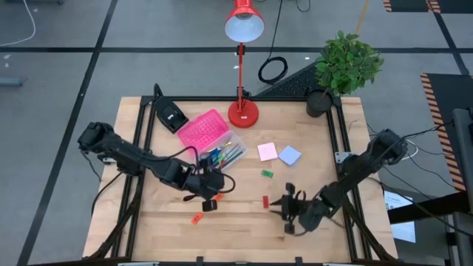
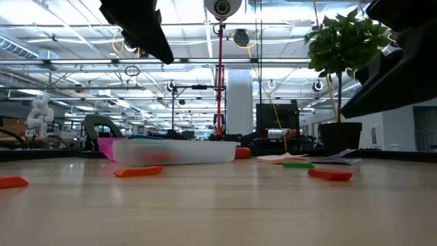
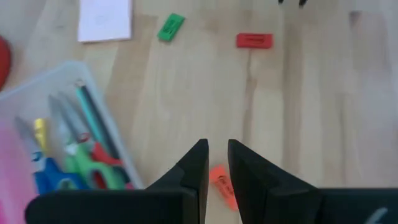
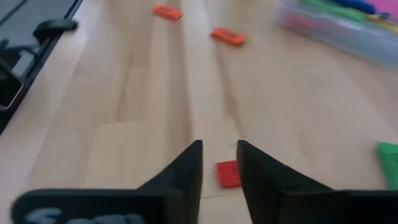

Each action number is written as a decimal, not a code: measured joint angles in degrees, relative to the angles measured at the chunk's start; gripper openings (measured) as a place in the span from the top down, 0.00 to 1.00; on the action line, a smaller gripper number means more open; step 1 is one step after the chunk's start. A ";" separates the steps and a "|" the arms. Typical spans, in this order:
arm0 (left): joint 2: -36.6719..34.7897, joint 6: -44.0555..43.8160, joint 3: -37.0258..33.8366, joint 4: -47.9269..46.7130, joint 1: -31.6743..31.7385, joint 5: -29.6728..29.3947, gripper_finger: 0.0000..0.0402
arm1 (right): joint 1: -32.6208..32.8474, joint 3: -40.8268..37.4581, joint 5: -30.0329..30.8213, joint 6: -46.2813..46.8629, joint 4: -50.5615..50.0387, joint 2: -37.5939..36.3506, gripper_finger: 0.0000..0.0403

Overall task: Pack school essentials
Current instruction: Put the red eraser into the pink supply box

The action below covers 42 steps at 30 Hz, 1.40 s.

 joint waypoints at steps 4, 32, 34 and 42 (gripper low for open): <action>0.00 -1.07 -1.38 4.05 -1.42 -0.88 0.84 | 0.72 3.85 3.19 3.22 -2.81 4.64 0.63; 0.00 -1.38 -3.55 8.70 -4.27 -3.92 0.84 | 2.35 22.01 19.07 23.96 -27.18 21.54 0.38; 0.00 -1.39 -3.55 8.68 -4.27 -3.92 0.84 | 1.78 21.95 18.96 24.29 -27.30 21.80 0.38; 0.00 -1.42 -3.55 8.66 -4.24 -3.92 0.84 | 0.99 21.95 15.60 27.69 -34.16 21.78 0.38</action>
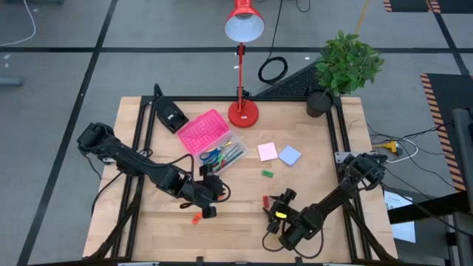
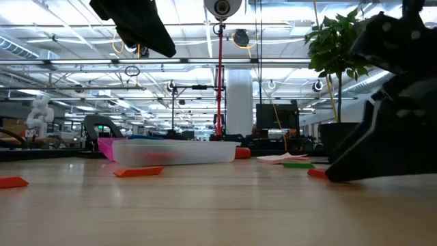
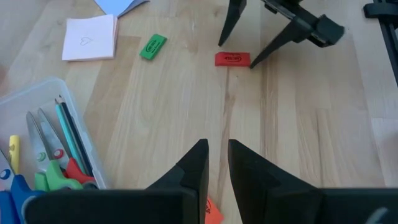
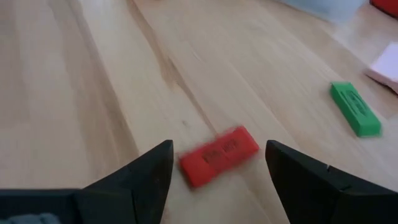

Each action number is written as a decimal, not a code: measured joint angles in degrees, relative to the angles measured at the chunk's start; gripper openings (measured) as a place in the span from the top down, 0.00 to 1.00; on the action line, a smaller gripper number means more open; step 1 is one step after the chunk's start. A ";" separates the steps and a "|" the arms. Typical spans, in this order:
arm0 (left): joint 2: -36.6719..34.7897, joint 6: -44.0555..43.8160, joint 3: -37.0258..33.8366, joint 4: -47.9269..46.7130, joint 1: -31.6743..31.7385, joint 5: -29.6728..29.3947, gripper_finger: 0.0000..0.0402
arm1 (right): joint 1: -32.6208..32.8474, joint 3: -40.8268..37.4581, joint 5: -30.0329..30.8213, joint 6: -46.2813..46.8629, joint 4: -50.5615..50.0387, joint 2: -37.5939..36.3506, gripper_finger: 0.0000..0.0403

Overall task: Pack school essentials
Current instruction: Put the red eraser into the pink supply box

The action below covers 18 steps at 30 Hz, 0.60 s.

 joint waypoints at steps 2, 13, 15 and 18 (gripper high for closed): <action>0.00 0.00 0.00 0.01 -0.06 0.01 0.84 | 0.04 0.03 -1.12 3.06 -2.99 -0.03 0.38; 0.00 0.03 0.00 -0.01 -0.07 0.01 0.84 | 2.17 -0.02 -4.37 13.99 -13.92 -2.29 0.38; 0.00 0.07 0.00 0.01 -0.07 0.02 0.84 | 2.79 -0.07 -4.95 15.94 -15.59 -2.99 0.38; 0.00 0.07 0.00 -0.01 -0.07 0.02 0.84 | 3.83 -0.11 -4.36 19.14 -16.26 -3.30 0.38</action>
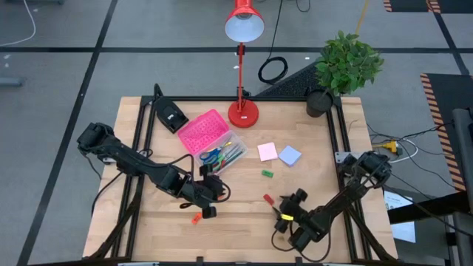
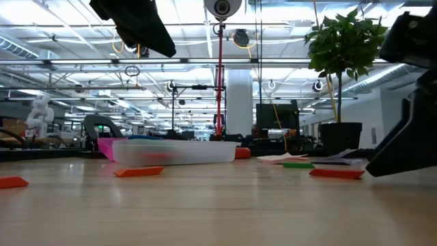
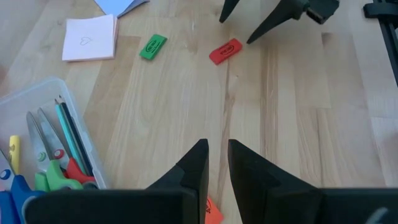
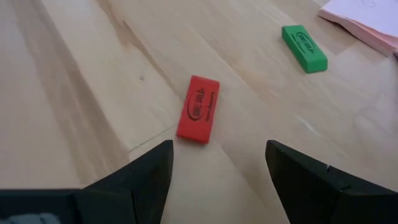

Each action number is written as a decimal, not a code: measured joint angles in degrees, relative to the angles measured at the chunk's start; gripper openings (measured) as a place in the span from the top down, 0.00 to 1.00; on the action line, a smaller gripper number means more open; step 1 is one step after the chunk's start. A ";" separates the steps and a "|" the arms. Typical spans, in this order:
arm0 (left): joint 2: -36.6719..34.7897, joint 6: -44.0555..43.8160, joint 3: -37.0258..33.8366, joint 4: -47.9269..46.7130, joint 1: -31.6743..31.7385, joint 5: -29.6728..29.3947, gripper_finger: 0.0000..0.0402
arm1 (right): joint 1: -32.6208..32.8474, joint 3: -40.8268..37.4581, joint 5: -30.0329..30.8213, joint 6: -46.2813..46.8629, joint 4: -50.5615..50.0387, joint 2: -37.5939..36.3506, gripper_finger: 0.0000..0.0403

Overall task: Pack school essentials
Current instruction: Put the red eraser into the pink supply box

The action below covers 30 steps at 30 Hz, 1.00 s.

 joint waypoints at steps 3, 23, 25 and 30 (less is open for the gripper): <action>0.00 0.42 0.00 0.02 0.00 0.00 0.84 | 0.70 0.00 0.89 0.64 1.23 0.00 0.38; 0.00 0.53 0.00 0.04 0.00 0.00 0.84 | -2.22 -14.14 4.65 -10.46 35.87 -0.26 0.50; 0.00 0.72 0.00 0.04 0.00 0.00 0.84 | -2.27 -14.96 4.81 -10.57 36.58 -0.28 0.54; 0.00 0.92 0.00 0.04 0.00 0.00 0.84 | -2.35 -15.39 4.73 -12.71 36.52 -0.31 0.65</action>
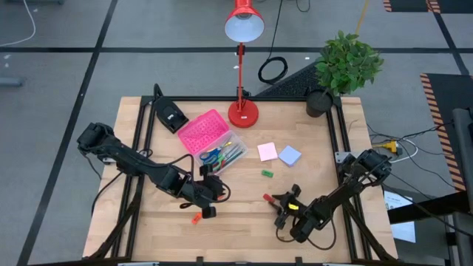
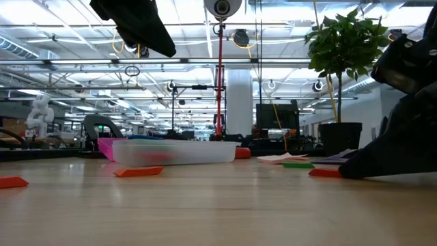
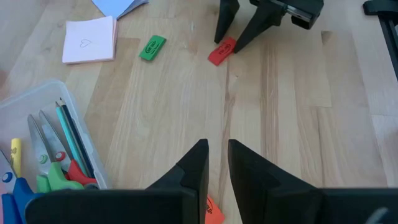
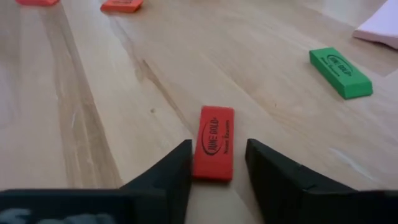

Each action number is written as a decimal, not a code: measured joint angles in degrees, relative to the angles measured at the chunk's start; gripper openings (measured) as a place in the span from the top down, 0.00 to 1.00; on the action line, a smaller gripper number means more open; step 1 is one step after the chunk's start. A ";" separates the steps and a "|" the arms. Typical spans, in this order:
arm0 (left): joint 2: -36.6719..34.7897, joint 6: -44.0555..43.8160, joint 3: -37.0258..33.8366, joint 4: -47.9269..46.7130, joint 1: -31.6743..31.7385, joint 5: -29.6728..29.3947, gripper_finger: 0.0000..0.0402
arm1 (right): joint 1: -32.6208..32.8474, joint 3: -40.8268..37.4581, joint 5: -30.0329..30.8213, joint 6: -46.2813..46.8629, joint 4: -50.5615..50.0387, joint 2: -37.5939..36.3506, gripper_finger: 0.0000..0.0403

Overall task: Pack school essentials
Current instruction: Put the red eraser into the pink supply box

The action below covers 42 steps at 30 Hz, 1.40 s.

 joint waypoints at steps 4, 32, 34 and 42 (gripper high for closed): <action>0.00 0.13 0.00 0.00 0.04 0.00 0.84 | -0.10 -0.04 -0.28 -1.94 0.09 0.07 0.75; -3.02 11.08 0.00 -5.83 5.57 0.02 0.84 | -16.09 -0.20 -8.58 -46.19 5.67 -16.55 0.81; -3.37 11.08 0.07 -6.29 5.57 0.00 0.84 | -19.64 -0.20 -10.58 -52.04 6.90 -17.91 0.81; -3.21 8.49 -0.82 -8.37 5.87 0.00 0.84 | -33.57 -0.15 -23.74 -68.96 19.54 -18.73 0.81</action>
